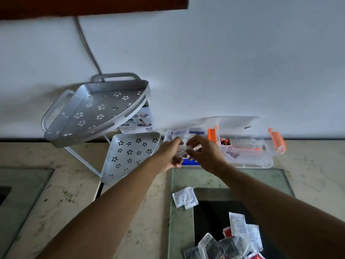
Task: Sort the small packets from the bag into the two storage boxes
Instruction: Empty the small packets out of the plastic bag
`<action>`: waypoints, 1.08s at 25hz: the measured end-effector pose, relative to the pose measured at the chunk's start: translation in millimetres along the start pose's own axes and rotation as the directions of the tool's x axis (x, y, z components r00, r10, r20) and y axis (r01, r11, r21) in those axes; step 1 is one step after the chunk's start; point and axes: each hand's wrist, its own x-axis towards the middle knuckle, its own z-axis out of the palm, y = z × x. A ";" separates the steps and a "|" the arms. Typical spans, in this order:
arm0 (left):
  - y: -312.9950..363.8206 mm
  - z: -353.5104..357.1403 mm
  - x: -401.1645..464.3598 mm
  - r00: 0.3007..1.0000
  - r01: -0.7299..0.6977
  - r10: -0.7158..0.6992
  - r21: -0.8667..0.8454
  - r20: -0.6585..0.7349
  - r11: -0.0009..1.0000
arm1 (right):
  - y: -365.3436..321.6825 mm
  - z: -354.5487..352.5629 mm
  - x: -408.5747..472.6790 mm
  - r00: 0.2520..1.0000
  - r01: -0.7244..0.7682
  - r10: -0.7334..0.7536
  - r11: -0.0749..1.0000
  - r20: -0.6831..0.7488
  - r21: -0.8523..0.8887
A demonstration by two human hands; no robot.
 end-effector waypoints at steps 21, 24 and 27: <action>24.5 -23.4 8.0 0.887 -0.434 0.454 0.189 -0.084 0.881 | -12.0 -17.7 34.9 0.981 -0.168 0.186 0.953 -0.049 0.251; 15.8 -23.5 -0.2 0.881 -0.438 0.462 0.189 -0.104 0.879 | -13.7 -12.8 25.0 0.953 -0.295 0.291 0.832 0.082 0.471; 6.3 -19.2 -14.5 0.877 -0.455 0.470 0.143 -0.098 0.879 | -15.1 -7.1 11.7 0.917 -0.392 0.364 0.737 0.165 0.551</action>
